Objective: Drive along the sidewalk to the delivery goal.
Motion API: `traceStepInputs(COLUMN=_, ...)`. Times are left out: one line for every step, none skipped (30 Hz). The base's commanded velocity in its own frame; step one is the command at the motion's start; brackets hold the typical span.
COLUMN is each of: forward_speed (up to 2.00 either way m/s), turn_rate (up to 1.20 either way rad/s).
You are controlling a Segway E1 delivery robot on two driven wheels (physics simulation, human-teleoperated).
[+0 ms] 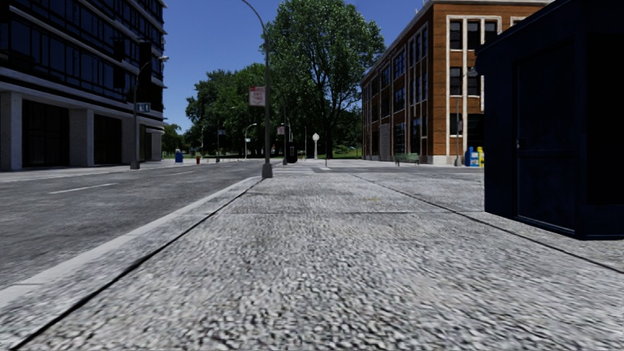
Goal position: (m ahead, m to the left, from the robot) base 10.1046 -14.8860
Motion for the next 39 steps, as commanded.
traceStepInputs(forward_speed=2.00, turn_rate=0.00)
traceStepInputs(forward_speed=2.00, turn_rate=0.00)
traceStepInputs(forward_speed=2.00, turn_rate=0.00)
traceStepInputs(forward_speed=2.00, turn_rate=0.00)
traceStepInputs(forward_speed=2.00, turn_rate=0.00)
traceStepInputs(forward_speed=2.00, turn_rate=0.00)
traceStepInputs(forward_speed=2.00, turn_rate=0.00)
traceStepInputs(forward_speed=2.00, turn_rate=0.00)
traceStepInputs(forward_speed=2.00, turn_rate=0.00)
traceStepInputs(forward_speed=2.00, turn_rate=0.00)
traceStepInputs(forward_speed=2.00, turn_rate=0.00)
traceStepInputs(forward_speed=2.00, turn_rate=0.00)
traceStepInputs(forward_speed=2.00, turn_rate=0.00)
traceStepInputs(forward_speed=2.00, turn_rate=0.00)
traceStepInputs(forward_speed=2.00, turn_rate=0.00)
traceStepInputs(forward_speed=2.00, turn_rate=0.00)
traceStepInputs(forward_speed=2.00, turn_rate=0.00)
traceStepInputs(forward_speed=2.00, turn_rate=0.00)
traceStepInputs(forward_speed=2.00, turn_rate=-0.07)
traceStepInputs(forward_speed=2.00, turn_rate=-0.16)
traceStepInputs(forward_speed=2.00, turn_rate=-0.16)
traceStepInputs(forward_speed=2.00, turn_rate=-0.22)
traceStepInputs(forward_speed=2.00, turn_rate=-0.24)
traceStepInputs(forward_speed=2.00, turn_rate=-0.27)
traceStepInputs(forward_speed=2.00, turn_rate=-0.34)
traceStepInputs(forward_speed=2.00, turn_rate=-0.34)
traceStepInputs(forward_speed=2.00, turn_rate=-0.50)
traceStepInputs(forward_speed=2.00, turn_rate=-0.56)
traceStepInputs(forward_speed=2.00, turn_rate=-0.58)
traceStepInputs(forward_speed=2.00, turn_rate=-0.58)
traceStepInputs(forward_speed=2.00, turn_rate=-0.58)
traceStepInputs(forward_speed=2.00, turn_rate=-0.58)
traceStepInputs(forward_speed=2.00, turn_rate=-0.59)
traceStepInputs(forward_speed=2.00, turn_rate=-0.59)
traceStepInputs(forward_speed=2.00, turn_rate=-0.59)
traceStepInputs(forward_speed=2.00, turn_rate=-0.59)
traceStepInputs(forward_speed=2.00, turn_rate=-0.59)
traceStepInputs(forward_speed=2.00, turn_rate=-0.59)
traceStepInputs(forward_speed=2.00, turn_rate=-0.59)
